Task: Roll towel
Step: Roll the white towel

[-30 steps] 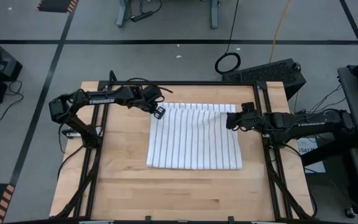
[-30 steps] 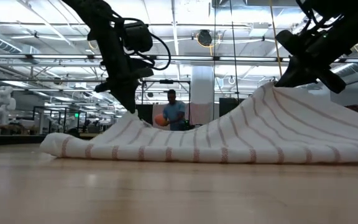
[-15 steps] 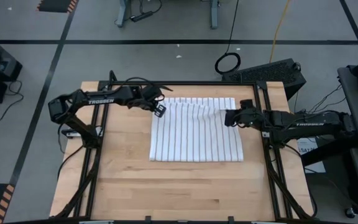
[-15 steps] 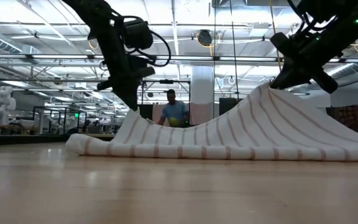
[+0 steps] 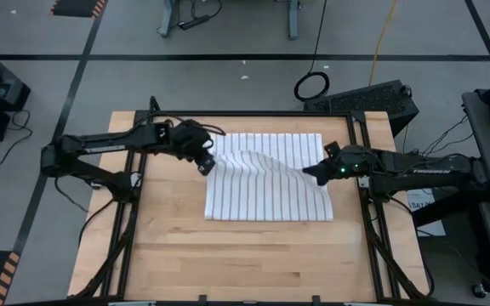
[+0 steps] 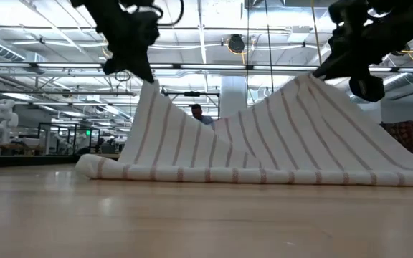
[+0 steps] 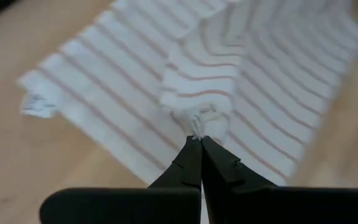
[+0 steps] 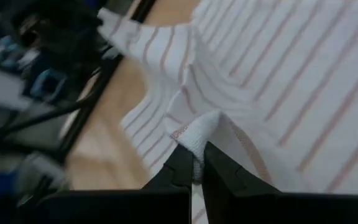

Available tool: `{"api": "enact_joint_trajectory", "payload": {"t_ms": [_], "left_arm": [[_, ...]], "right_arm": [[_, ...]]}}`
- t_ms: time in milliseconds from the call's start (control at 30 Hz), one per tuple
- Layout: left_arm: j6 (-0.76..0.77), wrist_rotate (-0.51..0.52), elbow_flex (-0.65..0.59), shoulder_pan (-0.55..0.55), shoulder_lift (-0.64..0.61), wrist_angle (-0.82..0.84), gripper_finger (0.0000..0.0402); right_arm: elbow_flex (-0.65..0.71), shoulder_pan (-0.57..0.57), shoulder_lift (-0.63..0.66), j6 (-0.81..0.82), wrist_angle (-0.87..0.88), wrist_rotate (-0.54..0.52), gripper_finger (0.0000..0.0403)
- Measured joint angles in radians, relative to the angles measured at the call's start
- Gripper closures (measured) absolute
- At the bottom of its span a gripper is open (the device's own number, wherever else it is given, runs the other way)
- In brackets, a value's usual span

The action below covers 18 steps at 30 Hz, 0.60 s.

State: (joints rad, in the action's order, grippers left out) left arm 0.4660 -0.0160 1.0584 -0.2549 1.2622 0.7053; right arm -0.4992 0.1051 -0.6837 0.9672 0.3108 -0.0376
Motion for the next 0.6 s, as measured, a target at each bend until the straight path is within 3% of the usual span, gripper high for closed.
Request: {"api": "enact_joint_trajectory", "payload": {"t_ms": [200,367,600], "left_arm": [[0.052,-0.089,0.0,0.116,-0.039,0.0,0.0402],[0.12,-0.101,0.0,0.239,-0.052,-0.015,0.0402],[0.235,-0.106,0.012,0.366,-0.069,-0.071,0.0402]], "right_arm": [[0.0,-0.001,0.039,0.043,0.001,0.22,0.0399],[0.0,-0.024,0.07,0.1,-0.004,0.414,0.0399],[0.0,-0.097,0.115,0.236,-0.107,0.503,0.0399]]}}
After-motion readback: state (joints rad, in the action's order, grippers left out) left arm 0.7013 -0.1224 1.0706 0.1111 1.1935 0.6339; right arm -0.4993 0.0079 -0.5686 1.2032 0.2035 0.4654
